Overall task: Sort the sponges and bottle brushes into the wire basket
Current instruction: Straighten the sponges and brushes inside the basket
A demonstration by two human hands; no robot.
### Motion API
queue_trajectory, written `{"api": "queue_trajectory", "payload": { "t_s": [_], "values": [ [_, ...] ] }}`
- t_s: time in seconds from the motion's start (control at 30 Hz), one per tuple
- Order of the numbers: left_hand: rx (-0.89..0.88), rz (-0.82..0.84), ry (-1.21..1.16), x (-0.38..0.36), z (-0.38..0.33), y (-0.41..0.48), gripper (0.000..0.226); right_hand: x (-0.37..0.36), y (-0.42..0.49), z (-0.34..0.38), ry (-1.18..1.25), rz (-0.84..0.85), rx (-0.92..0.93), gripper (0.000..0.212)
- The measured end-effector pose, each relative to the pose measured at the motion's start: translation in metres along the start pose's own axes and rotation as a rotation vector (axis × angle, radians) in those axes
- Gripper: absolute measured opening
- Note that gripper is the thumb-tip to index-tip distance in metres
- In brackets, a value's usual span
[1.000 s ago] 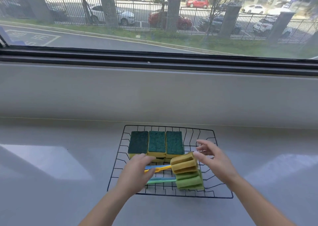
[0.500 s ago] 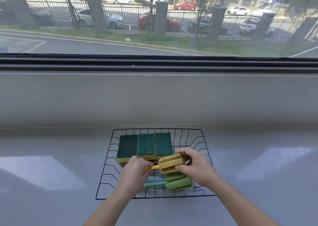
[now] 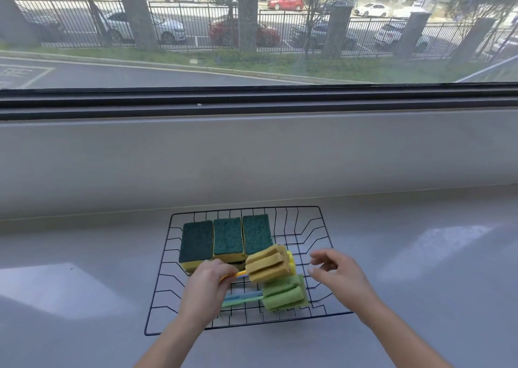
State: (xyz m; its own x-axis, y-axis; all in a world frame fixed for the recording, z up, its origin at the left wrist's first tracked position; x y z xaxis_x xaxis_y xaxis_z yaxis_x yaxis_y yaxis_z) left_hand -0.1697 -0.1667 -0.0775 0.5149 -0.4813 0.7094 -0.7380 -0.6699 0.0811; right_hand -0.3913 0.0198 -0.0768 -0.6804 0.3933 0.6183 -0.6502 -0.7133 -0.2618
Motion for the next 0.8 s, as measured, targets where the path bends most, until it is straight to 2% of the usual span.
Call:
{"api": "queue_trajectory", "payload": {
  "t_s": [0.33, 0.43, 0.5, 0.57, 0.6, 0.73, 0.8],
  "values": [
    [-0.013, 0.013, 0.070, -0.007, -0.003, 0.002, 0.019, -0.013, -0.019, 0.011, -0.108, 0.012, 0.059, 0.018],
    [0.014, 0.000, 0.049, -0.003, 0.003, -0.001, 0.026, -0.019, -0.024, 0.017, -0.093, 0.025, 0.076, 0.025],
    [0.012, -0.013, 0.010, 0.002, 0.002, -0.006, 0.027, -0.028, -0.028, 0.017, -0.131, 0.069, 0.067, 0.041],
    [-0.015, -0.043, -0.020, 0.010, -0.002, -0.013, 0.021, -0.037, -0.030, 0.020, -0.237, 0.108, 0.084, 0.060],
    [-0.030, -0.056, -0.024, 0.013, -0.003, -0.018, 0.015, -0.041, -0.031, 0.023, -0.276, 0.109, 0.103, 0.061],
    [0.003, 0.020, -0.056, 0.001, -0.005, -0.031, 0.009, -0.044, -0.033, 0.027, -0.301, 0.068, 0.112, 0.041],
    [0.007, 0.081, -0.036, -0.009, -0.009, -0.032, 0.013, -0.045, -0.033, 0.024, -0.271, 0.073, 0.085, 0.034]
  ]
}}
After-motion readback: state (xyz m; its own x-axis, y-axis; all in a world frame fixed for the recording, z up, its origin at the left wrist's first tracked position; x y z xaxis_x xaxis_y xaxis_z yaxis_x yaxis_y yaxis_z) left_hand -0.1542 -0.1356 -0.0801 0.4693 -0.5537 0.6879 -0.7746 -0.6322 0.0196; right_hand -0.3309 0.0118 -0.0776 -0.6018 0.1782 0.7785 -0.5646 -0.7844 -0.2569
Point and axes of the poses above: each hand's wrist, its own y-axis towards the middle knuckle, its own x-axis out of the back of the hand, z = x × y, the point moved 10 cm from there along y, towards the middle knuckle, and after that the axes turned 13 degrees about -y, right-handed, at the moved point
